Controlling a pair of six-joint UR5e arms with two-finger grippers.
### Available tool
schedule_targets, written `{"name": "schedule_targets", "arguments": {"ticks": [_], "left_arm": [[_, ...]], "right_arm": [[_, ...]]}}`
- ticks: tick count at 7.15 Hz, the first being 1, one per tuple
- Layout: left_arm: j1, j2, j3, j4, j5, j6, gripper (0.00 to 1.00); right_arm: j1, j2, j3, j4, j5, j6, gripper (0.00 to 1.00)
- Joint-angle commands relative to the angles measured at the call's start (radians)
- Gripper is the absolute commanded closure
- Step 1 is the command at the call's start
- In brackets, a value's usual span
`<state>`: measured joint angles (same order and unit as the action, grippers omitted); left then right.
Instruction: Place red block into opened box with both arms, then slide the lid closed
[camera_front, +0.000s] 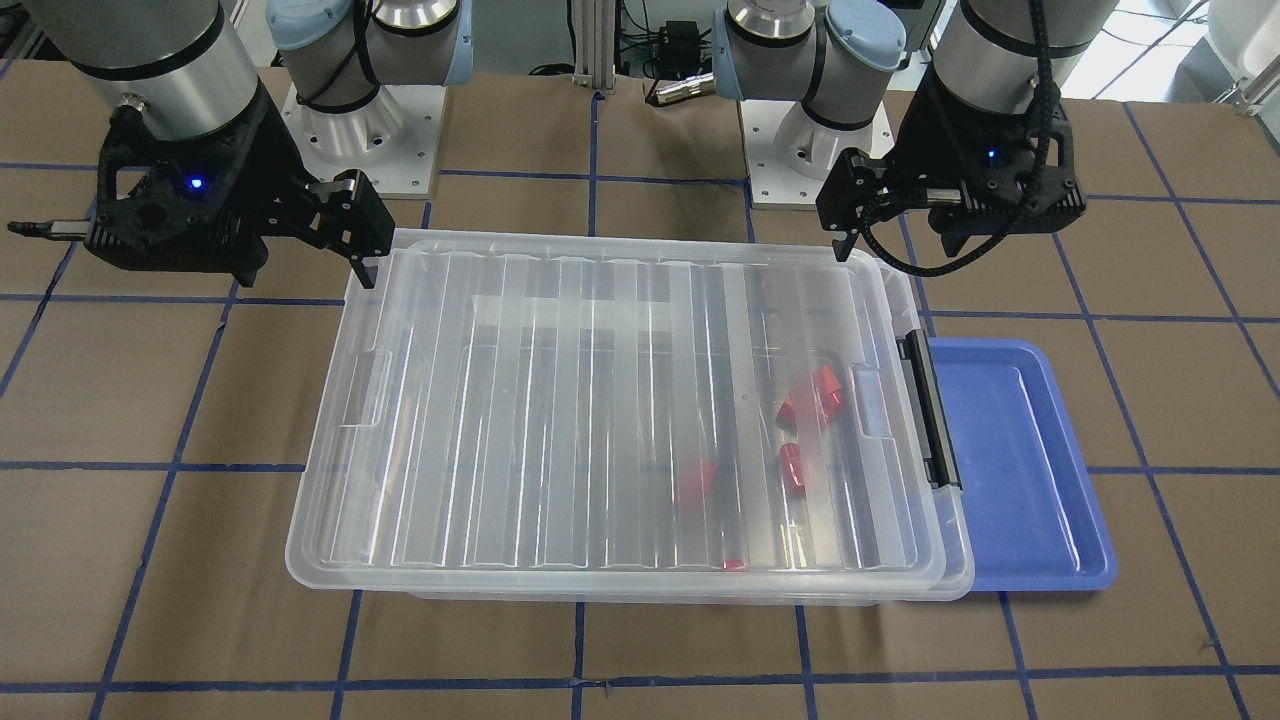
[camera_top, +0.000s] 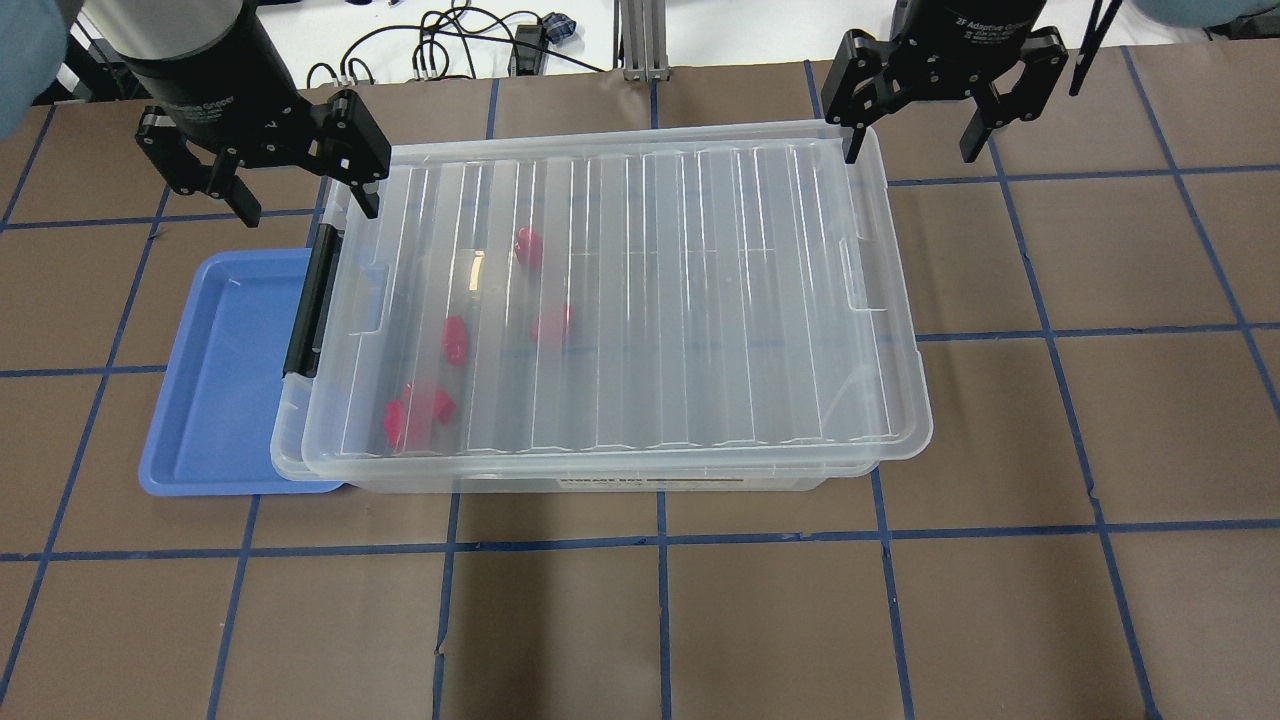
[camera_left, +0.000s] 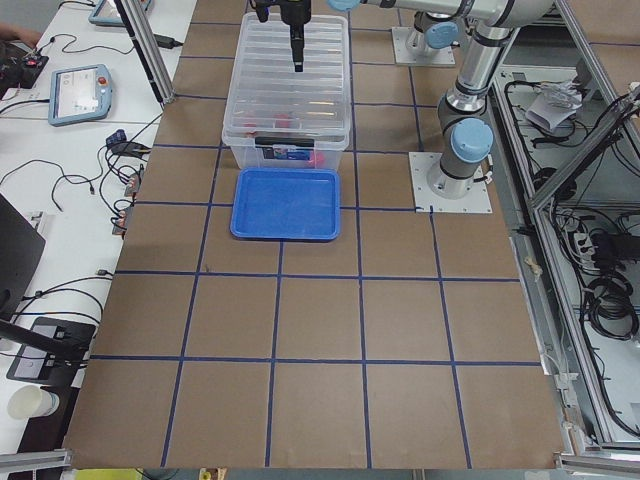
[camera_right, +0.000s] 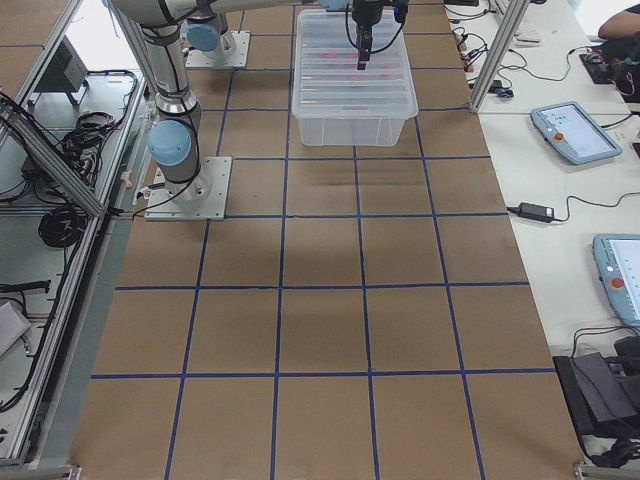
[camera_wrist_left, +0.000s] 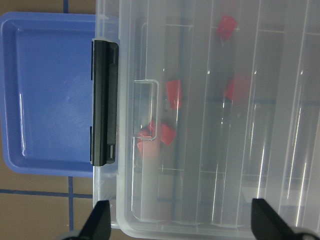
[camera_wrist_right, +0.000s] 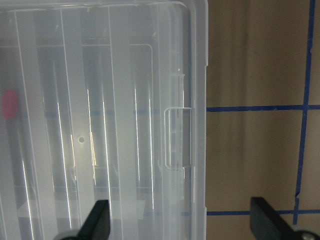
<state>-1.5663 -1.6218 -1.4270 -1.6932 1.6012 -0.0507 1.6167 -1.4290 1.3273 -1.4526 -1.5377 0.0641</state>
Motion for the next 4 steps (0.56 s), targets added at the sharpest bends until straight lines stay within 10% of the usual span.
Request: {"name": "schedule_targets", "arguments": {"ticks": [1,4], "left_arm": [[-0.001,0.005,-0.003,0.0,0.002,0.0,0.0],[0.006,0.005,0.011,0.001,-0.01,0.003,0.0]], "right_arm": [[0.0,-0.001,0.0,0.0,-0.001,-0.001,0.0],[0.0,-0.025,0.001,0.005,0.001,-0.009,0.0]]}}
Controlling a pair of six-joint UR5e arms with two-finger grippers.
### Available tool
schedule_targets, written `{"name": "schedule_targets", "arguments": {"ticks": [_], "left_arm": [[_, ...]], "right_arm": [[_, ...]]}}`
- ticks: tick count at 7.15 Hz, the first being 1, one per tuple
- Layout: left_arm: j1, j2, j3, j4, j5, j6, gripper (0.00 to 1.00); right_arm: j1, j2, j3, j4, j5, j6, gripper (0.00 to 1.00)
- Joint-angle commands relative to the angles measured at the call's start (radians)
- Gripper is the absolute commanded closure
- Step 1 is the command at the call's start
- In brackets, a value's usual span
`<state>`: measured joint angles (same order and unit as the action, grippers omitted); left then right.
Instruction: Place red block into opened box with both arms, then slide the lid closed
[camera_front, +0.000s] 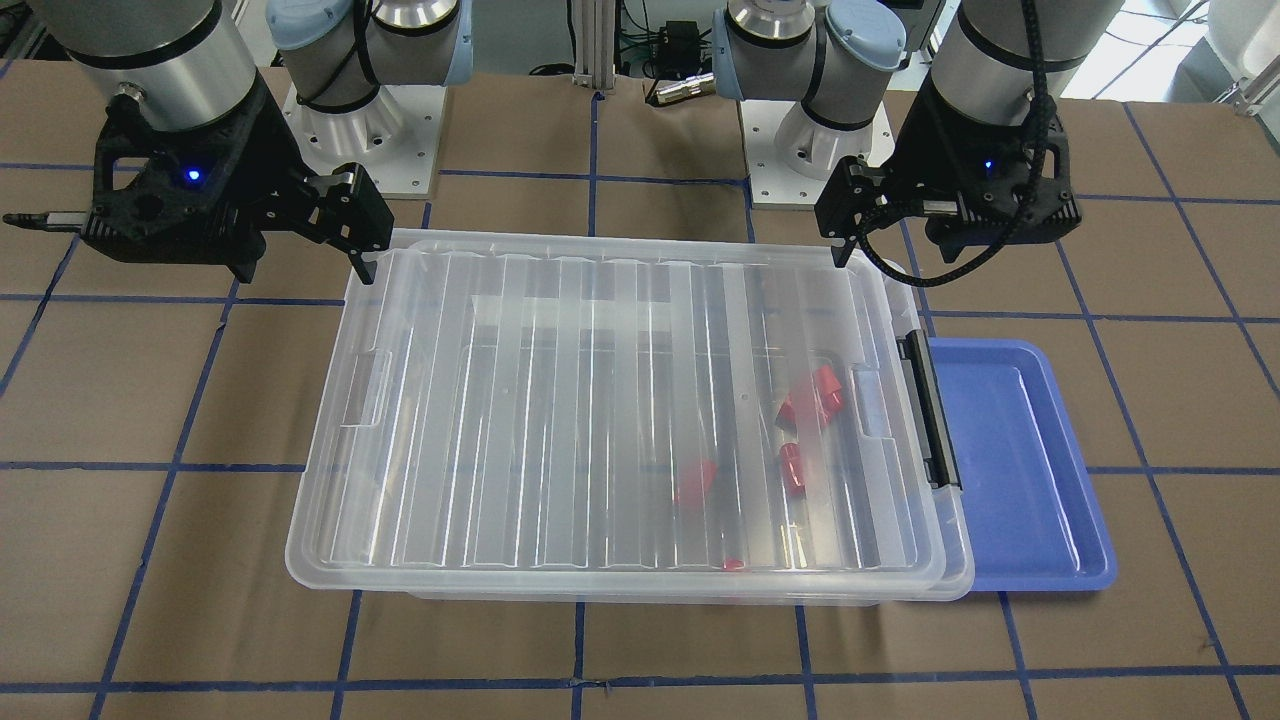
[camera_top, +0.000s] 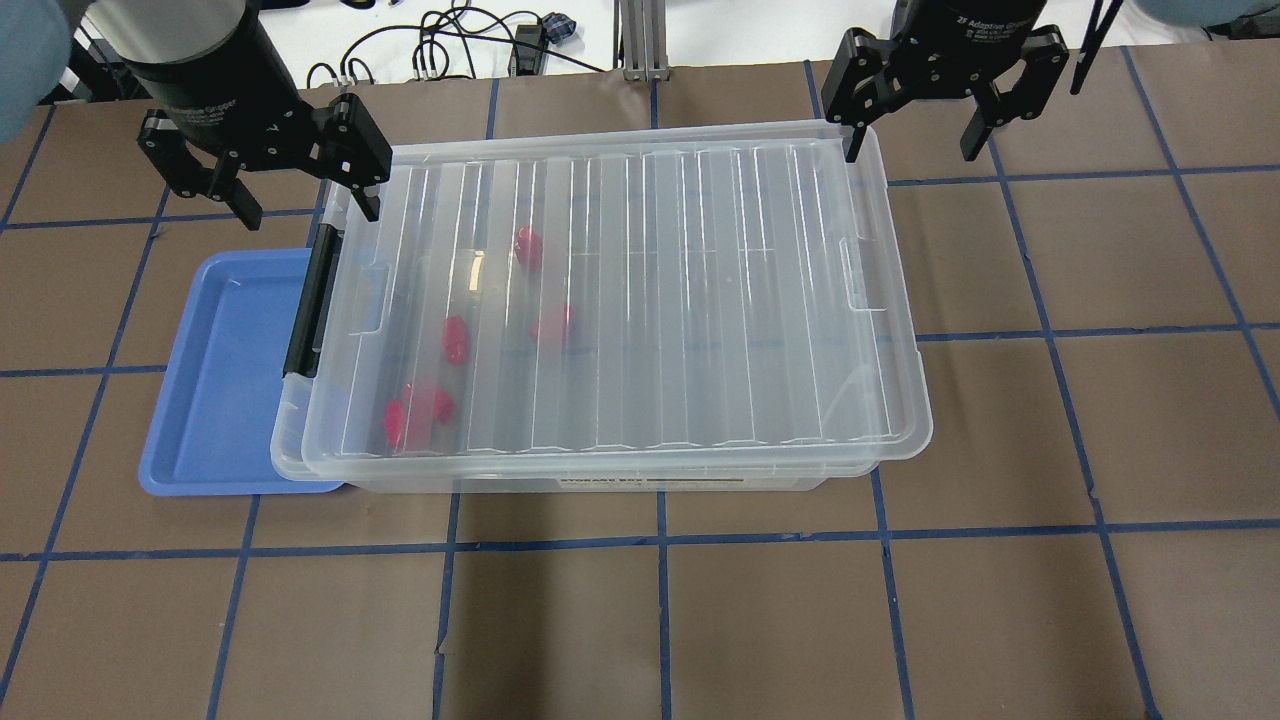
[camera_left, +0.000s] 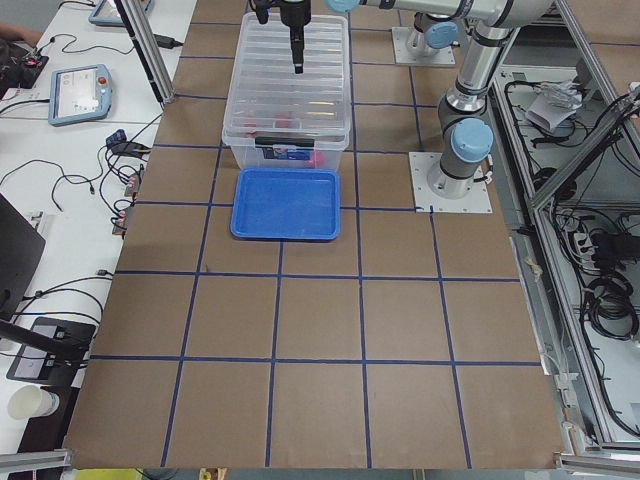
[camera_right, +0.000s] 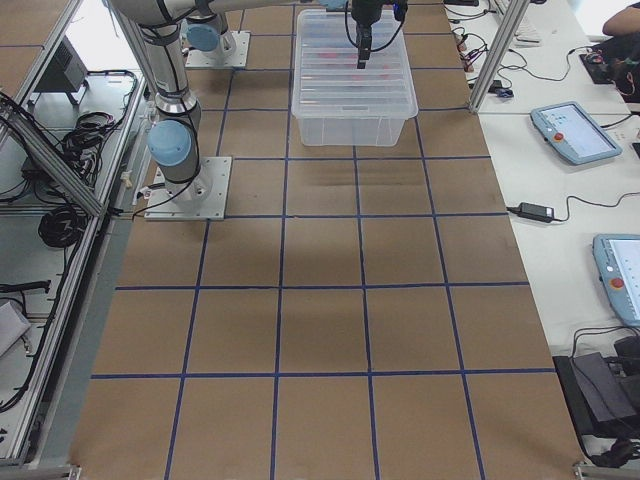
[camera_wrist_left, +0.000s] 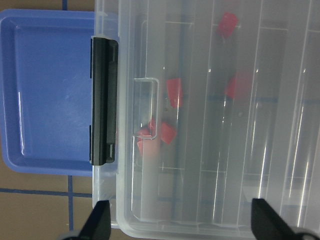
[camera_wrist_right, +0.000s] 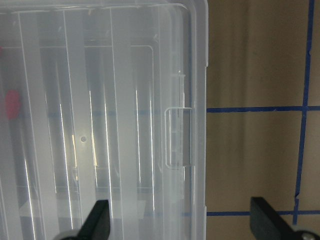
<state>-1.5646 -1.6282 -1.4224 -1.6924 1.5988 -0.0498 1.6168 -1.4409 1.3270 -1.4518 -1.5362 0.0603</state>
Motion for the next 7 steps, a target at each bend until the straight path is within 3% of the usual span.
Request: {"name": "schedule_targets", "arguments": {"ticks": [1,7], "left_arm": [[0.008,0.013,0.01,0.0,-0.011,0.005,0.0],[-0.003,0.025,0.007,0.004,-0.02,0.005,0.0]], "right_arm": [[0.0,-0.016,0.001,0.004,0.001,-0.011,0.0],[0.0,-0.018,0.001,0.008,0.002,-0.008,0.0]]}}
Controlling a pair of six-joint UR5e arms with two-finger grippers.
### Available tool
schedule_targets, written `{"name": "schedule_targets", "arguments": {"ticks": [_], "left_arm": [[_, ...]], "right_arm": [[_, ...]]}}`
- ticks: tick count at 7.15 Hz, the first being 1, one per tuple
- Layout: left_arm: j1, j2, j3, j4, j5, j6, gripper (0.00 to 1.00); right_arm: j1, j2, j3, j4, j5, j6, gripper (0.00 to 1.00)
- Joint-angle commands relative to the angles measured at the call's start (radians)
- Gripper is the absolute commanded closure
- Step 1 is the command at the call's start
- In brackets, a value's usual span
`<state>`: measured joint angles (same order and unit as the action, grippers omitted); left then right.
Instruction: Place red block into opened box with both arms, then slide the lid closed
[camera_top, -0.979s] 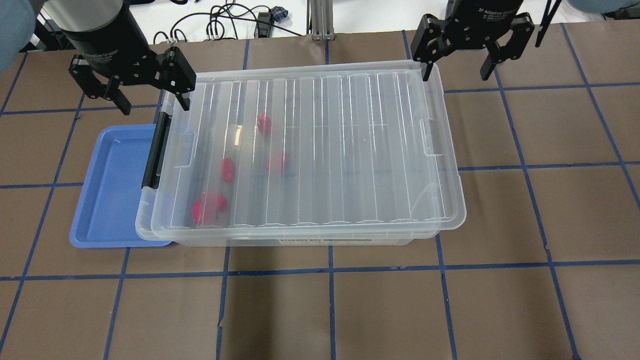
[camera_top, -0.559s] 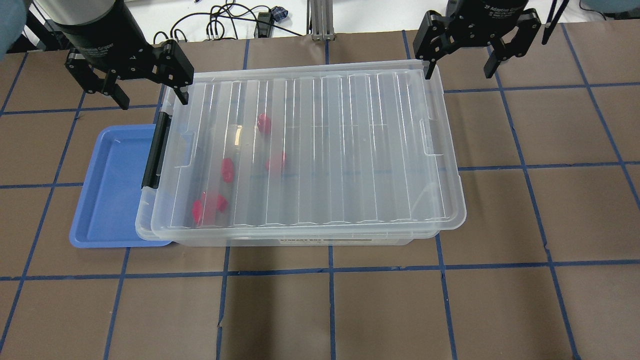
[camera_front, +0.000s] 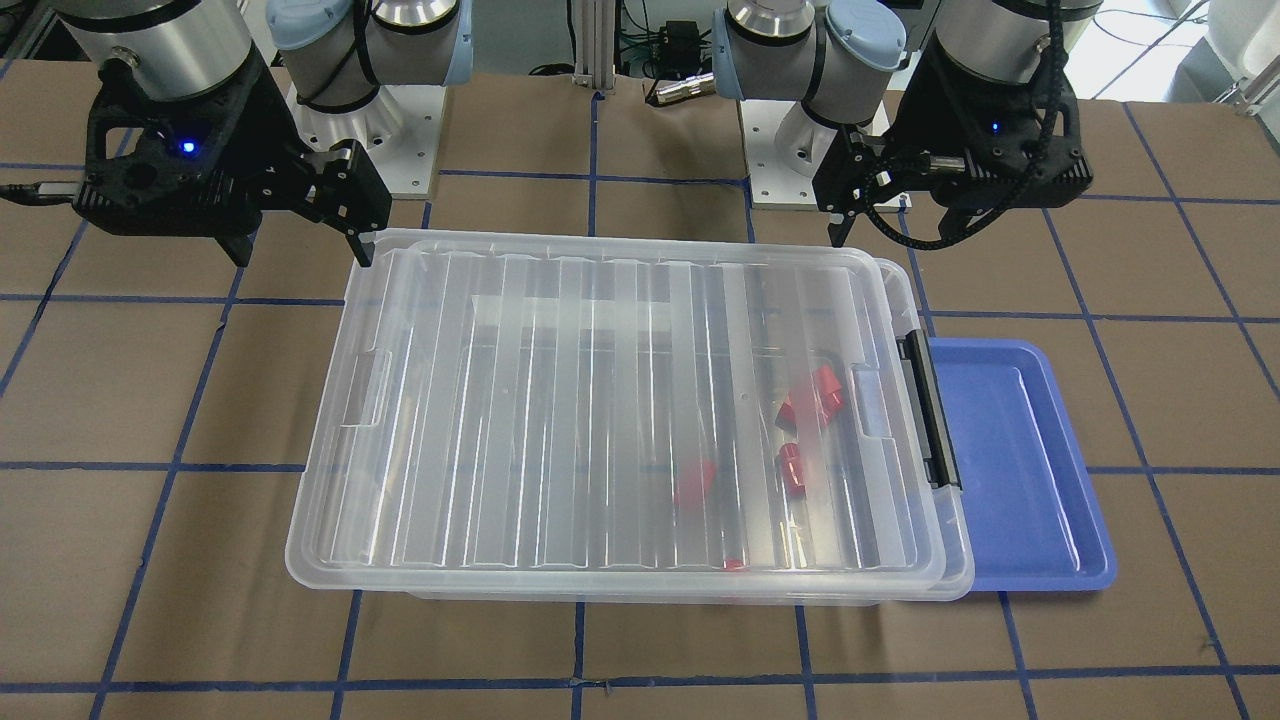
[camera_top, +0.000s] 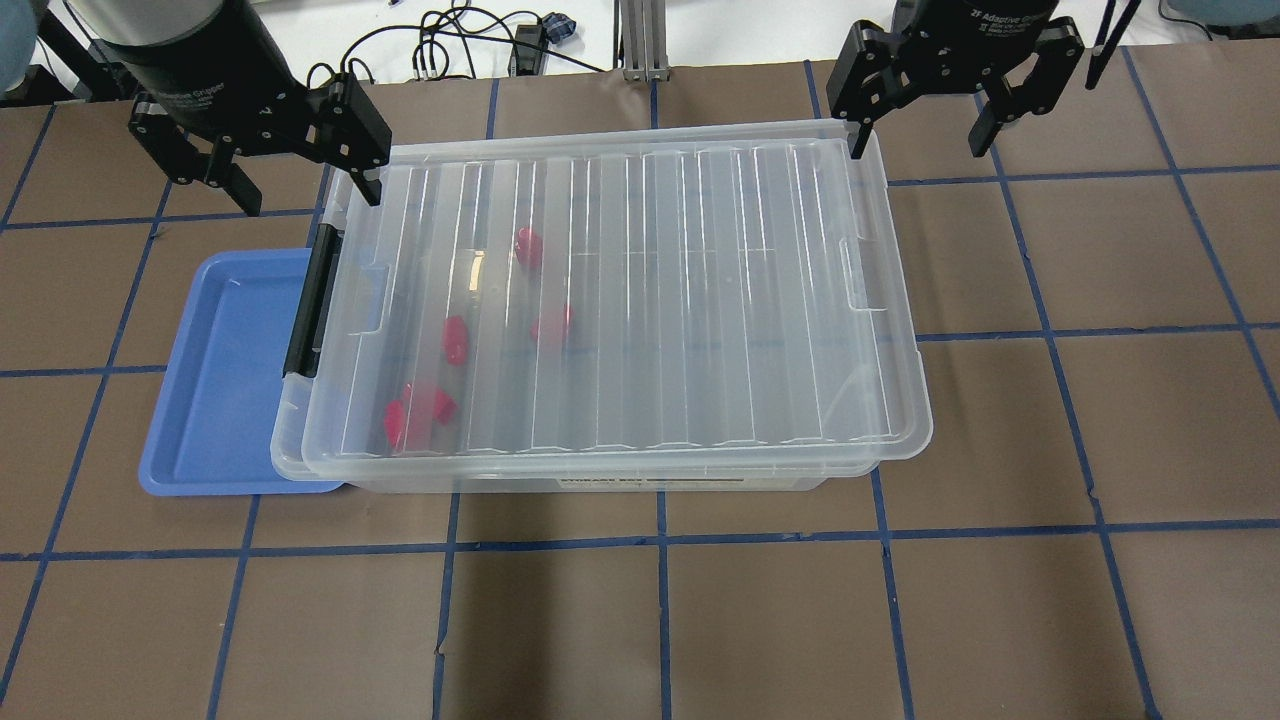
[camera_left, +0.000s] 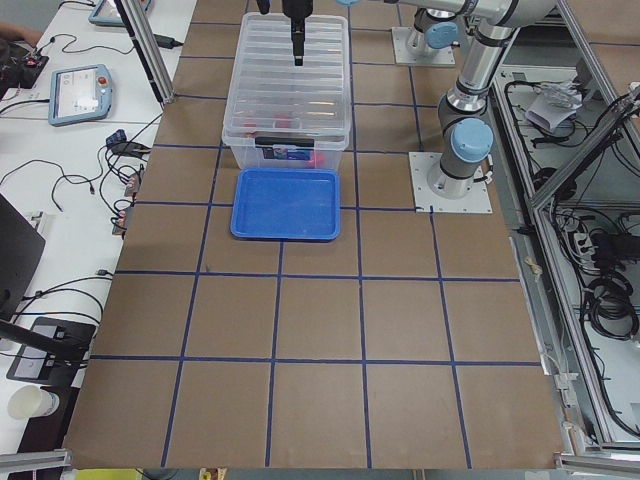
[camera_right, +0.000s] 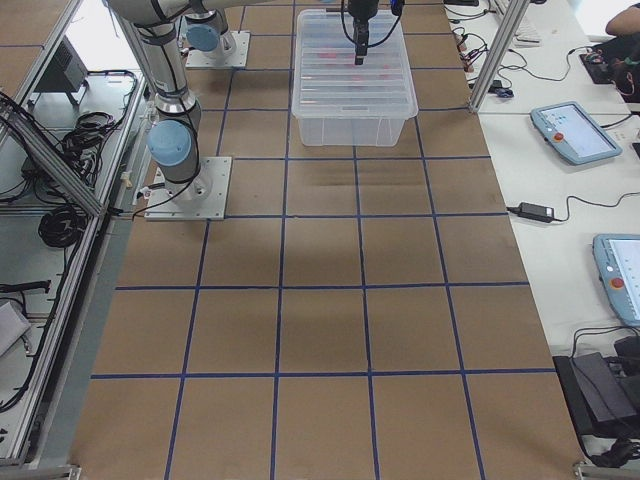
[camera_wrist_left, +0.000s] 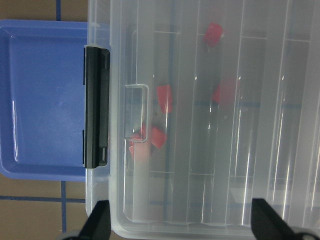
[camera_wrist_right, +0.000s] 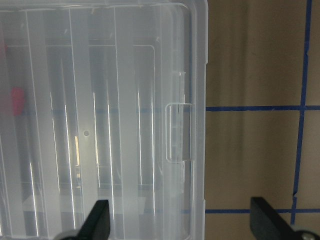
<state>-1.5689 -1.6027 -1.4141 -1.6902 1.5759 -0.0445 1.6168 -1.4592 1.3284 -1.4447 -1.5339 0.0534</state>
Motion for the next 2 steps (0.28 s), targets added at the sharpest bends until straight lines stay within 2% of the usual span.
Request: {"name": "schedule_targets", "arguments": {"ticks": [1,2], "left_arm": [[0.003,-0.008,-0.008,0.001,0.003,0.0,0.0],[0.003,-0.006,-0.008,0.001,0.003,0.0,0.0]], "right_arm": [[0.0,0.0,0.002,0.001,0.001,-0.003,0.0],[0.0,0.0,0.002,0.001,0.0,-0.003,0.0]]}}
